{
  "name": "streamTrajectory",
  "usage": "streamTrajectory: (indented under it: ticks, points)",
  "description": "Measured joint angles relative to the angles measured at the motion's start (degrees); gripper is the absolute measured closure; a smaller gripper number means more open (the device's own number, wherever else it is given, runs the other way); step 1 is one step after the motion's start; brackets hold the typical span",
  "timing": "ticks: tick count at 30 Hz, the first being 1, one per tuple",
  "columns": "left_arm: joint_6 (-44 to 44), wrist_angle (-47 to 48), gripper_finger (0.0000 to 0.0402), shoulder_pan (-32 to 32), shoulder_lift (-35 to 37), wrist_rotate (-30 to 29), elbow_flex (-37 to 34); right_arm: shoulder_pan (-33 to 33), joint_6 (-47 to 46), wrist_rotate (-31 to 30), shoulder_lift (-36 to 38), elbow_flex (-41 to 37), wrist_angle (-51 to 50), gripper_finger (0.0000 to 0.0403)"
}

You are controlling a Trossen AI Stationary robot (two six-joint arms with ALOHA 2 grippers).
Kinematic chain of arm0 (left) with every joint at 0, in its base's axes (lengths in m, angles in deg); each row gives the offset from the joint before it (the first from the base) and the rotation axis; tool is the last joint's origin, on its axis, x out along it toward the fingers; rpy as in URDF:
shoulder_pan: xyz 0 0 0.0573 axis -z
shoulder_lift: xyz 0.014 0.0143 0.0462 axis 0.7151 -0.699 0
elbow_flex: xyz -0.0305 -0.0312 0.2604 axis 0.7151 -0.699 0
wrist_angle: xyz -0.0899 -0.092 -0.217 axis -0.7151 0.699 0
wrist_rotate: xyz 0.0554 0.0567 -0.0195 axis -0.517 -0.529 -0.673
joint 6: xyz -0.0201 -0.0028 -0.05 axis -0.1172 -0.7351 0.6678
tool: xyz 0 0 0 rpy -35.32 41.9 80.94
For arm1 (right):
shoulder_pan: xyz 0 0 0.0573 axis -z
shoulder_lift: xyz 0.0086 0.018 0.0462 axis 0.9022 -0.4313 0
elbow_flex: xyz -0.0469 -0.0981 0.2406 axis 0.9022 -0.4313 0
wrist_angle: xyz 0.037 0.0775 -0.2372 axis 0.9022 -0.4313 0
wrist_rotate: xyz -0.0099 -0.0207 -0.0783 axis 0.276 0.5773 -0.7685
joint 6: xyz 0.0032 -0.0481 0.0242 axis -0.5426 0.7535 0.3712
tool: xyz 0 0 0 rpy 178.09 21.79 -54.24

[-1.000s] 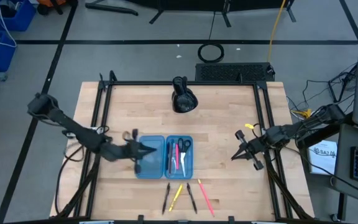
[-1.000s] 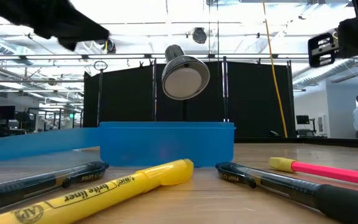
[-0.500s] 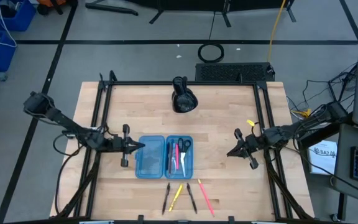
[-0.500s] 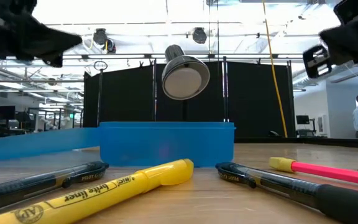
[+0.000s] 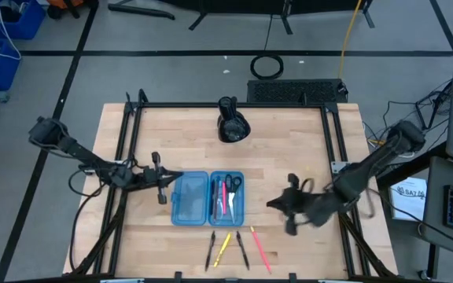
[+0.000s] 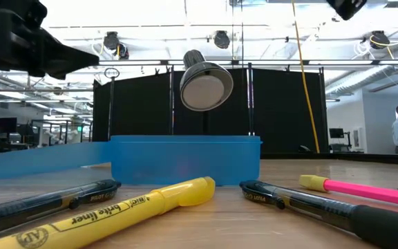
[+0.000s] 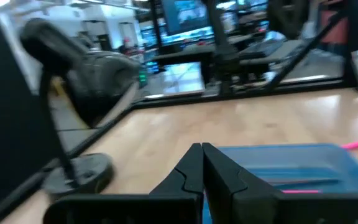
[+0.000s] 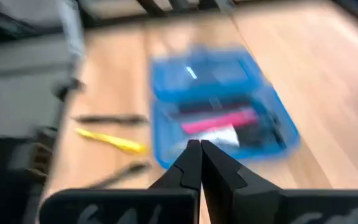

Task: Pick & place school supplies into a supply box
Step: Put the pink pencil into the blue supply box

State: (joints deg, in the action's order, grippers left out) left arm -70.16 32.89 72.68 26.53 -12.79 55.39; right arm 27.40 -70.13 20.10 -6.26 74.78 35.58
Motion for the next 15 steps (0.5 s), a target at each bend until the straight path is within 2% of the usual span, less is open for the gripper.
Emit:
streamTrajectory:
  ticks: [3, 6, 11, 15]
  points:
    - [-3.0, -0.4, 0.0394, -1.5, 0.1, -1.8, 0.0, 2.7, -9.7, 1.4, -7.8, 8.2, -9.4, 0.0403]
    - [-6.9, -0.5, 0.0394, -3.3, 0.4, -2.5, 0.0, 6.2, -17.3, 6.7, -13.9, 12.6, -15.1, 0.0403]
    - [-10.9, 0.1, 0.0394, -6.4, 0.4, -4.0, 0.0, 11.8, -24.5, 18.4, -22.2, 13.4, -14.7, 0.0403]
    - [-12.2, 1.2, 0.0394, -8.1, 0.4, -5.0, 0.0, 13.4, -30.0, 25.9, -27.4, 12.8, -14.8, 0.0403]
